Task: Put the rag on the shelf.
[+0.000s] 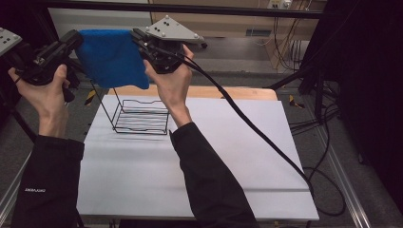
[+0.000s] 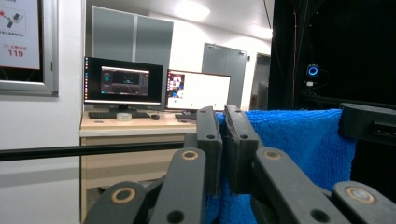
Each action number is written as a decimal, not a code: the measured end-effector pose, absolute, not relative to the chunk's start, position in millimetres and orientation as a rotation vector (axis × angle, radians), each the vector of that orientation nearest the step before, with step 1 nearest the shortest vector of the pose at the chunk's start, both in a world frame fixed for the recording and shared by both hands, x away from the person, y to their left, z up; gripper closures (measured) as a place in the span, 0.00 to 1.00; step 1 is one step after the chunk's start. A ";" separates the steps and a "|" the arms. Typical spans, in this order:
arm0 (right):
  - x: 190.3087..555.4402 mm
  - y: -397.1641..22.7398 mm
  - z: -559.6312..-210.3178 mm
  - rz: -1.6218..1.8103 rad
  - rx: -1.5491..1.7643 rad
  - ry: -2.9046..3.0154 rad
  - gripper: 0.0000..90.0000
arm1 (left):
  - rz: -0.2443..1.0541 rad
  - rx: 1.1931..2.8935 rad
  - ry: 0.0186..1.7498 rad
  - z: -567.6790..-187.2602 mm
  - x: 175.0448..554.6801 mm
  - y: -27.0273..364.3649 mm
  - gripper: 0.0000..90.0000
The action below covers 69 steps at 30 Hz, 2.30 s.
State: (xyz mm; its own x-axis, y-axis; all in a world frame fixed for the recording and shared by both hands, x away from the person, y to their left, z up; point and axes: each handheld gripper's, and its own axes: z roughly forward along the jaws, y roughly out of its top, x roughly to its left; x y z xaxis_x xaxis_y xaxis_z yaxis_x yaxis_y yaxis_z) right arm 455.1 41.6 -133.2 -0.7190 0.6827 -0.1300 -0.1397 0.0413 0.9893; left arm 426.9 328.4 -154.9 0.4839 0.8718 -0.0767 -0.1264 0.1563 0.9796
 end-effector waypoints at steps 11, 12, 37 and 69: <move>475.9 50.2 -130.1 1.711 0.551 1.729 0.95 | 0.851 1.216 0.801 -149.5 453.9 333.1 0.95; 478.4 50.4 -130.4 1.709 0.552 1.731 0.95 | 0.856 1.221 0.802 -149.0 456.4 332.9 0.95; 521.6 51.7 -147.7 1.667 0.585 1.798 0.95 | 0.848 1.285 0.814 -167.4 499.8 336.2 0.95; 495.2 47.2 -197.4 1.638 0.580 1.928 0.95 | 0.777 1.374 0.763 -224.3 472.9 347.4 0.95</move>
State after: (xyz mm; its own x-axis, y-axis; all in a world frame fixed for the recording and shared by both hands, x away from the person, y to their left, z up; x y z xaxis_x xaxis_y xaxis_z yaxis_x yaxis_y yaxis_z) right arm 495.2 47.2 -197.4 -0.7623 0.6352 -0.1241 -0.0199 0.1686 0.9855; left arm 472.9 347.4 -224.3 0.5441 0.8389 -0.0175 -0.0330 0.0423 0.9986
